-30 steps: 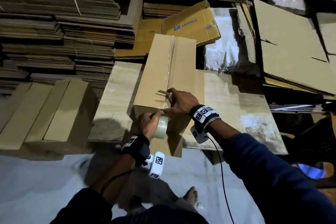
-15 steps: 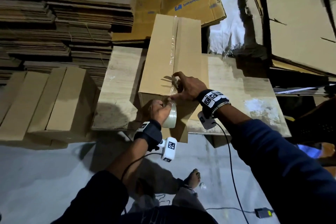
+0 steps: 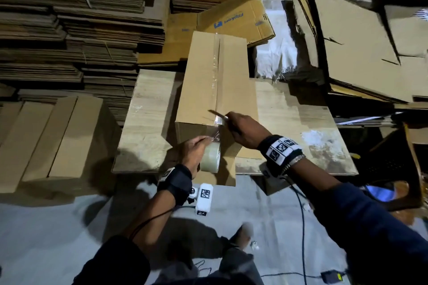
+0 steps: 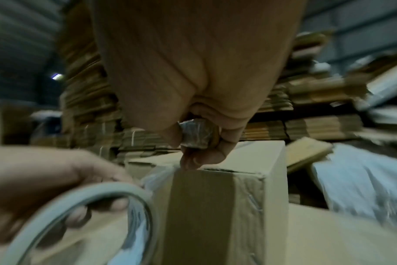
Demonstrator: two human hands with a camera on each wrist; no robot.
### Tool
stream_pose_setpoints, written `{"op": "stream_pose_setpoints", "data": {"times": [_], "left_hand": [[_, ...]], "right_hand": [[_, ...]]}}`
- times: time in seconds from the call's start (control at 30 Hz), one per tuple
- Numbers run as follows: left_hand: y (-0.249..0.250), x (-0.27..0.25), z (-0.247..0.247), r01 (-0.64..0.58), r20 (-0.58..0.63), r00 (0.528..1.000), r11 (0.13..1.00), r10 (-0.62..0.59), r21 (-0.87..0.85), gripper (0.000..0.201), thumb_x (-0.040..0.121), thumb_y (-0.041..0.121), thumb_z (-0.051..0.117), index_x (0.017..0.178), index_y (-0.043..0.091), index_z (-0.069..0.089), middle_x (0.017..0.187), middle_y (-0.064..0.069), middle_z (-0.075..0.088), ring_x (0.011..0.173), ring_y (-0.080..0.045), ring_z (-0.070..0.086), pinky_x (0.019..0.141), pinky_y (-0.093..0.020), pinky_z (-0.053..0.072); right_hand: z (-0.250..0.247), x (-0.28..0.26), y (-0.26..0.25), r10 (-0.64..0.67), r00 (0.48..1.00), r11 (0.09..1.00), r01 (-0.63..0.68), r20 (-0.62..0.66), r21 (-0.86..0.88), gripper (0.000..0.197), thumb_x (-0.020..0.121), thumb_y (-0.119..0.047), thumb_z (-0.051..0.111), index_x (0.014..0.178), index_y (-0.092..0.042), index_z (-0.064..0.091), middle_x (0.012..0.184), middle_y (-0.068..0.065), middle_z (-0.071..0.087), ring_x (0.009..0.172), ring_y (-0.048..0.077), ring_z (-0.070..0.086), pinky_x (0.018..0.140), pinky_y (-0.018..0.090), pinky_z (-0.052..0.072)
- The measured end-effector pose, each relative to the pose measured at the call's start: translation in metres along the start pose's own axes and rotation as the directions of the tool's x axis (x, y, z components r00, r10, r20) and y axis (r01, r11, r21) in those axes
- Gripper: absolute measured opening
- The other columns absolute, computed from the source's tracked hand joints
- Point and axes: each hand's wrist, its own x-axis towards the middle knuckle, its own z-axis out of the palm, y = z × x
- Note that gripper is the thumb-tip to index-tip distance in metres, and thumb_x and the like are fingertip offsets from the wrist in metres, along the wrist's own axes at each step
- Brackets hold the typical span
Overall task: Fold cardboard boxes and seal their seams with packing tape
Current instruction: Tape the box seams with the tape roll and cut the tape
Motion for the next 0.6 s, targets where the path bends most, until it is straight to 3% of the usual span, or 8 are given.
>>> {"op": "stream_pose_setpoints", "data": {"times": [0.1, 0.23, 0.3, 0.4, 0.5, 0.6], "left_hand": [[0.0, -0.001, 0.001, 0.022, -0.007, 1.0, 1.0, -0.022, -0.012, 0.004, 0.094, 0.022, 0.074, 0.093, 0.018, 0.076, 0.086, -0.005, 0.072, 0.076, -0.023, 0.063, 0.053, -0.024, 0.046], [0.002, -0.006, 0.002, 0.011, -0.002, 1.0, 1.0, -0.011, -0.012, 0.008, 0.092, 0.026, 0.074, 0.091, 0.019, 0.078, 0.088, -0.006, 0.074, 0.08, -0.024, 0.064, 0.065, -0.031, 0.047], [0.006, -0.01, 0.003, 0.011, -0.004, 1.0, 1.0, -0.011, -0.015, 0.007, 0.093, 0.023, 0.074, 0.092, 0.017, 0.077, 0.086, -0.007, 0.073, 0.077, -0.024, 0.064, 0.062, -0.029, 0.047], [0.01, -0.014, 0.005, 0.011, -0.011, 1.0, 1.0, -0.011, -0.019, 0.008, 0.093, 0.021, 0.074, 0.095, 0.014, 0.077, 0.085, -0.011, 0.074, 0.072, -0.024, 0.064, 0.057, -0.026, 0.049], [0.008, -0.011, 0.006, 0.021, -0.024, 0.999, 1.0, -0.021, -0.007, 0.027, 0.077, 0.04, 0.08, 0.091, 0.017, 0.078, 0.094, -0.022, 0.077, 0.081, -0.033, 0.067, 0.071, -0.044, 0.055], [-0.004, 0.004, 0.004, 0.01, -0.016, 1.0, 1.0, -0.01, 0.003, 0.034, 0.066, 0.05, 0.077, 0.089, 0.025, 0.079, 0.096, -0.022, 0.077, 0.092, -0.045, 0.07, 0.088, -0.062, 0.056]], "right_hand": [[0.005, -0.015, 0.009, -0.051, 0.997, 0.986, 0.06, 0.057, -0.157, 0.013, 0.098, -0.014, 0.055, 0.112, -0.012, 0.056, 0.101, 0.012, 0.067, 0.085, 0.032, 0.061, 0.067, 0.039, 0.046], [0.013, -0.019, 0.009, -0.035, 0.998, 0.971, 0.046, 0.051, -0.234, 0.017, 0.102, -0.017, 0.054, 0.116, -0.013, 0.063, 0.1, 0.009, 0.069, 0.084, 0.029, 0.066, 0.068, 0.04, 0.053], [0.017, -0.018, 0.005, -0.015, 0.998, 0.971, 0.029, 0.06, -0.238, 0.024, 0.102, -0.017, 0.053, 0.123, -0.016, 0.064, 0.104, 0.008, 0.071, 0.086, 0.028, 0.068, 0.071, 0.041, 0.058], [0.022, -0.016, -0.003, -0.017, 0.997, 0.967, 0.036, 0.078, -0.251, 0.028, 0.1, -0.014, 0.052, 0.126, -0.016, 0.062, 0.105, 0.01, 0.071, 0.087, 0.03, 0.068, 0.068, 0.037, 0.052], [0.023, -0.013, -0.014, 0.002, 0.996, 0.954, 0.026, 0.093, -0.3, 0.03, 0.095, -0.008, 0.054, 0.124, -0.011, 0.061, 0.105, 0.013, 0.07, 0.087, 0.033, 0.067, 0.065, 0.034, 0.044], [0.025, -0.008, -0.022, 0.017, 0.995, 0.938, 0.017, 0.096, -0.346, 0.034, 0.093, -0.007, 0.055, 0.127, -0.01, 0.061, 0.107, 0.013, 0.07, 0.091, 0.034, 0.068, 0.067, 0.039, 0.054]]}}
